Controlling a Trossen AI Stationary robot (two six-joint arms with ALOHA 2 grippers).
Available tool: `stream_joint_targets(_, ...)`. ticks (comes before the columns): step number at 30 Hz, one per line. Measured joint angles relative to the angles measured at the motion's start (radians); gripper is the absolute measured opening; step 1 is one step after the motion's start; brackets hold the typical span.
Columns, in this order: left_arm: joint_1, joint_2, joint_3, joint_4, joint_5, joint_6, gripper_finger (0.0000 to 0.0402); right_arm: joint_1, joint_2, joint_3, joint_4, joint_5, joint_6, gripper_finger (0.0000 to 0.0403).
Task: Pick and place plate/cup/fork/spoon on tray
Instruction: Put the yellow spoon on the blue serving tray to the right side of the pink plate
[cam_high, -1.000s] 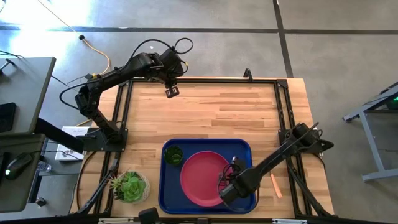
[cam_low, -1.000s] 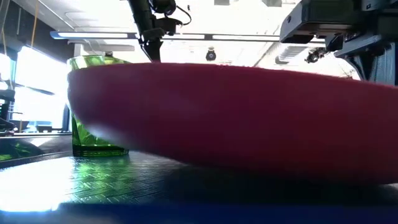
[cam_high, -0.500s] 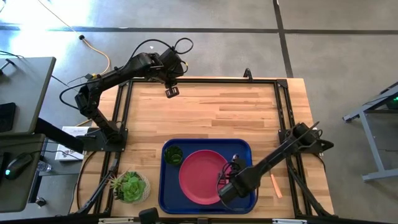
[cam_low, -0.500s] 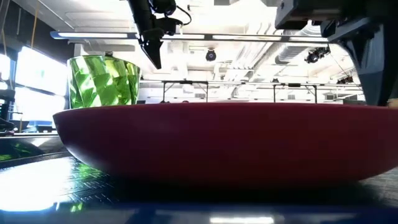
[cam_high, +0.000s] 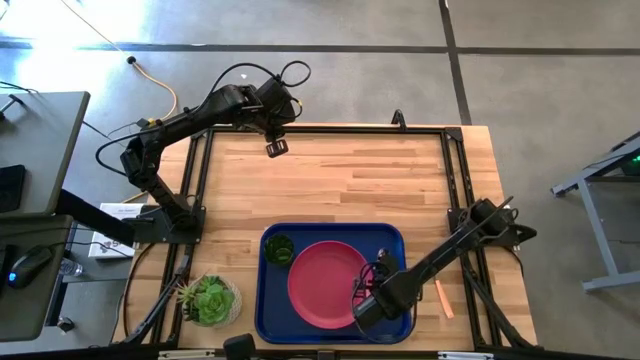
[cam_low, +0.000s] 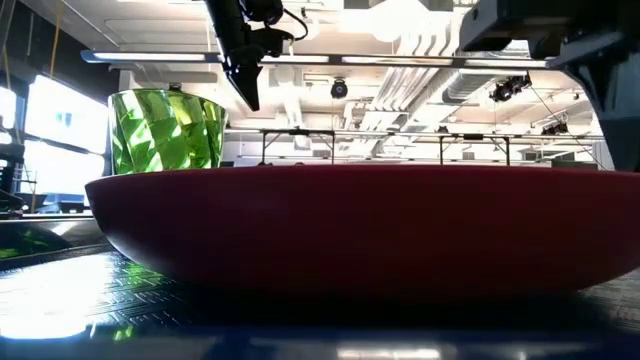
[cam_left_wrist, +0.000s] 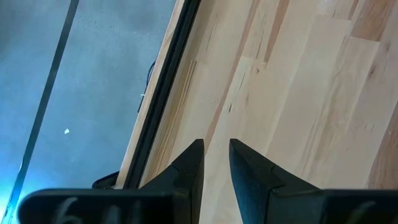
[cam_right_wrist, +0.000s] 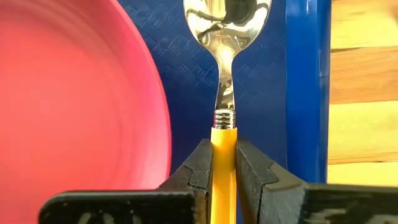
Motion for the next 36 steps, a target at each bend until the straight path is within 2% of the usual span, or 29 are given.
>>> stream_joint_targets(14,0.0,0.0,0.0,0.003,0.0,0.0,0.0065,0.012,0.065,0.0,0.051,-0.03,0.001,0.0024)
stream_joint_targets(36,0.0,0.0,0.0,0.005,0.0,0.009,0.0065,0.014,0.091,0.0,0.101,-0.056,0.0,0.0024)
